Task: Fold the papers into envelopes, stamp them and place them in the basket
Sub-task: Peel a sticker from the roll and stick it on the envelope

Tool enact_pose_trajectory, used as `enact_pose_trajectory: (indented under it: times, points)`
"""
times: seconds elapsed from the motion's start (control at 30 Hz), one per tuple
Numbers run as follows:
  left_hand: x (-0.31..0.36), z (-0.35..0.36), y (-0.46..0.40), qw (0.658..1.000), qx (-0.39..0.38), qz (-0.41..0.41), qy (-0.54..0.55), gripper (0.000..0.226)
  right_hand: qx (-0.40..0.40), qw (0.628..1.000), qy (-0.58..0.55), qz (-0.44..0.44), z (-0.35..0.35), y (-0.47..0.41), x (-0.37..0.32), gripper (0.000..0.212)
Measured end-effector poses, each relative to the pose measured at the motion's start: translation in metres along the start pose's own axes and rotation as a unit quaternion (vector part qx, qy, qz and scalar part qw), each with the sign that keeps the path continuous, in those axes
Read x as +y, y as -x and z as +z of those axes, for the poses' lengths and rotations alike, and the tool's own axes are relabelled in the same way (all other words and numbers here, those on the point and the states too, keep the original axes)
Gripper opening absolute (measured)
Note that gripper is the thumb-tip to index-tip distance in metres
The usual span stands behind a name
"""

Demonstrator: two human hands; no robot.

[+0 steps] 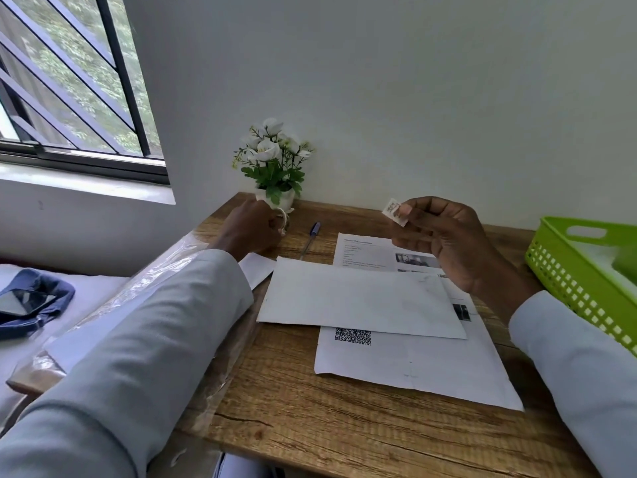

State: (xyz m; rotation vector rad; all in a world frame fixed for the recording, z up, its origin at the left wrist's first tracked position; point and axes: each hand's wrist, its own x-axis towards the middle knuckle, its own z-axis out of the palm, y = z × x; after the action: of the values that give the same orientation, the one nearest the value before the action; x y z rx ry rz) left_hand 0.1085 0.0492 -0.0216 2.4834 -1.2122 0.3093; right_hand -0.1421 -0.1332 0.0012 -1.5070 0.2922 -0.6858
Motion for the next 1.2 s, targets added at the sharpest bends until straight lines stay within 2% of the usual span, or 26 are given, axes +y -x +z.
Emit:
enact_pose_trajectory:
  times: [0.07, 0.17, 0.3, 0.37, 0.5, 0.6, 0.7, 0.8, 0.9, 0.93, 1.0, 1.07, 1.2]
  points:
    - [-0.001, -0.003, 0.001, 1.0, -0.002, -0.003, -0.005, 0.01, 0.013, 1.0, -0.002, 0.011, -0.002, 0.002, 0.001, 0.01]
    - [-0.002, -0.005, 0.002, 1.0, -0.008, 0.0, -0.002, 0.018, 0.043, 0.998, 0.0, 0.041, -0.005, 0.005, 0.004, 0.01]
    - [-0.008, -0.007, 0.002, 1.0, -0.017, 0.005, -0.018, 0.015, 0.059, 0.994, 0.02, 0.087, -0.009, 0.012, 0.007, 0.033]
    - [-0.01, -0.008, 0.001, 0.999, -0.001, 0.01, -0.048, 0.019, 0.055, 0.993, 0.024, 0.103, -0.013, 0.017, 0.007, 0.038]
    - [-0.01, -0.008, 0.0, 0.995, -0.021, 0.032, -0.094, 0.024, 0.061, 0.991, 0.017, 0.121, -0.021, 0.025, 0.007, 0.02]
    - [-0.006, -0.009, 0.0, 0.995, -0.02, 0.02, -0.097, 0.027, 0.074, 0.989, 0.001, 0.129, -0.028, 0.029, 0.008, 0.015]
    - [-0.003, -0.011, -0.004, 0.997, -0.005, -0.018, -0.077, 0.026, 0.089, 0.986, -0.016, 0.141, -0.037, 0.031, 0.011, 0.022]
    - [0.006, -0.016, -0.005, 0.997, 0.04, -0.032, -0.051, 0.031, 0.1, 0.983, -0.022, 0.151, -0.044, 0.035, 0.011, 0.03]
    - [0.033, -0.018, -0.003, 0.996, 0.079, 0.021, -0.019, 0.024, 0.119, 0.98, -0.034, 0.153, -0.049, 0.039, 0.011, 0.026]
    - [0.045, -0.017, -0.003, 0.996, 0.066, 0.055, -0.004, 0.019, 0.132, 0.979, -0.037, 0.154, -0.05, 0.04, 0.011, 0.025]
    - [0.072, -0.011, -0.001, 0.99, -0.009, 0.139, 0.023, 0.013, 0.159, 0.974, -0.036, 0.156, -0.053, 0.042, 0.011, 0.021]
    - [0.103, 0.0, 0.005, 0.973, -0.102, 0.201, 0.053, 0.022, 0.178, 0.97, -0.033, 0.16, -0.054, 0.044, 0.013, 0.018]
    - [0.155, 0.023, 0.019, 0.953, -0.196, 0.201, 0.112, 0.05, 0.198, 0.964, -0.019, 0.179, -0.053, 0.049, 0.017, 0.022]
